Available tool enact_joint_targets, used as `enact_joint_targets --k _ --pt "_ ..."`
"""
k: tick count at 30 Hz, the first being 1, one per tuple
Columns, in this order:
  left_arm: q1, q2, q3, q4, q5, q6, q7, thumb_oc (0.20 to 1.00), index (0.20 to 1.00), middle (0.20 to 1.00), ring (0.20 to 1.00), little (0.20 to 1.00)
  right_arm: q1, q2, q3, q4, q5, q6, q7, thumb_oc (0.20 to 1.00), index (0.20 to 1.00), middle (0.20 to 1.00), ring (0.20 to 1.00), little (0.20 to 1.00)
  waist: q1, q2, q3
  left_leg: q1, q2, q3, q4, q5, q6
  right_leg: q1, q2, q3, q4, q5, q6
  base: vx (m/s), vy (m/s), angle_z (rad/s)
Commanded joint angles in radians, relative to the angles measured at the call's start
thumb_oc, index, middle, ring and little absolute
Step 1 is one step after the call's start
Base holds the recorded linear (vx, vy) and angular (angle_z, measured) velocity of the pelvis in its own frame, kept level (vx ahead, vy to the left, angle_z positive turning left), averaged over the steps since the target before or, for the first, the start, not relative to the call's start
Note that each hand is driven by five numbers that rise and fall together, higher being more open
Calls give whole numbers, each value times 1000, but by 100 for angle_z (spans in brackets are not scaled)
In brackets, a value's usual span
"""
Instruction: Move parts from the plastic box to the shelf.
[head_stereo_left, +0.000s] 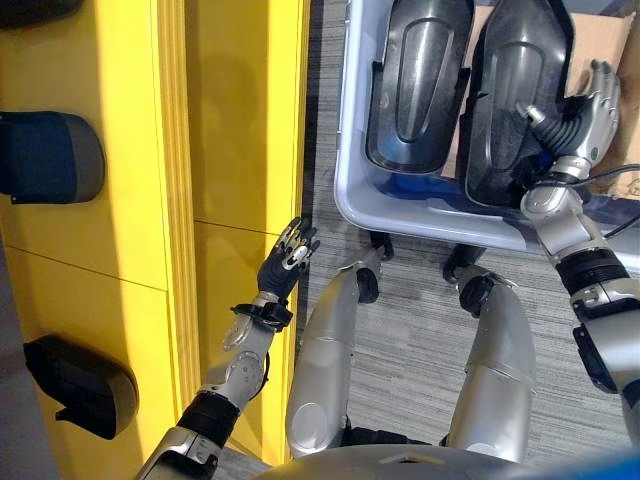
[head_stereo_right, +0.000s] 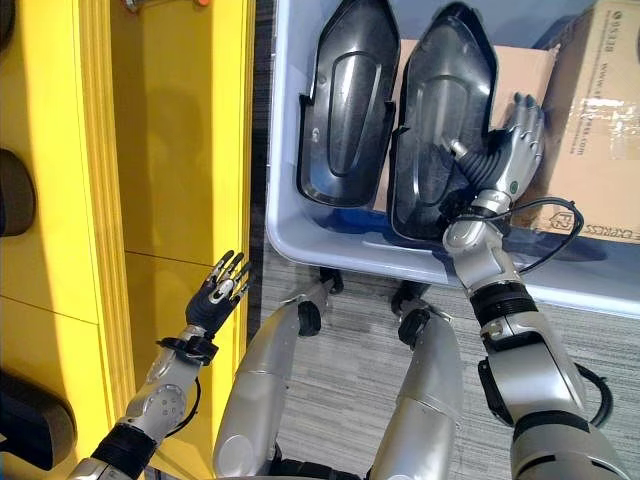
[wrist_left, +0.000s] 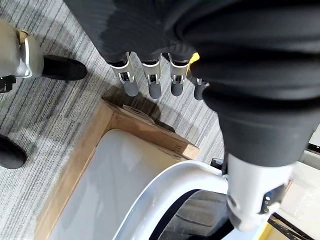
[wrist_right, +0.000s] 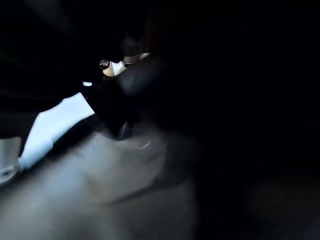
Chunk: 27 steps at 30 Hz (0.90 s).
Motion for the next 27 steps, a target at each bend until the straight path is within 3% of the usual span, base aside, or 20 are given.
enact_joint_targets --k 1,4,7,13,18,20,22,23,27 --pt "31 -19 -3 -55 30 -7 23 1000 1000 1000 1000 1000 178 79 42 134 339 8 207 1000 1000 1000 1000 1000 11 55 38 29 28 -42 17 -93 -80 -38 -21 93 37 19 108 20 49 0" --pt "19 -34 -21 -48 21 -9 40 1000 1000 1000 1000 1000 202 107 8 126 316 -11 244 1000 1000 1000 1000 1000 0 60 38 34 28 -35 23 -98 -83 -40 -21 101 43 13 106 20 31 -2" --pt "2 -44 -35 -53 34 -7 63 1000 1000 1000 1000 1000 217 133 4 114 422 10 292 1000 1000 1000 1000 1000 -9 62 38 37 29 -25 24 -99 -83 -45 -21 109 43 13 105 10 13 -7" --pt "-12 -57 -50 -41 34 -20 81 1000 1000 1000 1000 1000 237 171 -6 125 485 14 277 1000 1000 1000 1000 1000 -20 61 38 39 28 -20 21 -97 -84 -49 -7 119 38 14 102 1 0 -1" --pt "-9 -61 -59 -42 49 -30 87 1000 1000 1000 1000 1000 263 193 22 97 387 15 233 1000 1000 1000 1000 1000 -27 52 38 33 30 -23 6 -85 -87 -52 13 124 19 22 99 0 0 0" --pt "-1 -57 -62 -51 42 -41 87 1000 1000 1000 1000 1000 280 193 49 60 266 28 153 1000 1000 1000 1000 1000 -31 46 38 38 29 -23 -7 -79 -86 -48 20 125 4 31 100 -7 -8 -2" --pt "8 -52 -60 -61 48 -48 86 1000 1000 1000 1000 1000 290 173 76 15 64 62 55 1000 1000 1000 1000 1000 -34 42 38 45 27 -24 -20 -74 -83 -41 26 126 -9 38 103 0 0 0" --pt "14 -46 -60 -70 42 -50 95 1000 1000 1000 1000 1000 293 153 111 -26 -36 134 23 1000 1000 1000 1000 1000 -38 35 38 53 26 -25 -29 -70 -83 -34 31 129 -17 43 106 0 0 0" --pt "24 -37 -55 -75 39 -53 87 1000 1000 1000 1000 1000 308 131 168 -63 -190 279 2 1000 1000 1000 1000 1000 -44 26 38 68 25 -25 -44 -64 -81 -17 40 131 -35 51 108 -1 2 -1"
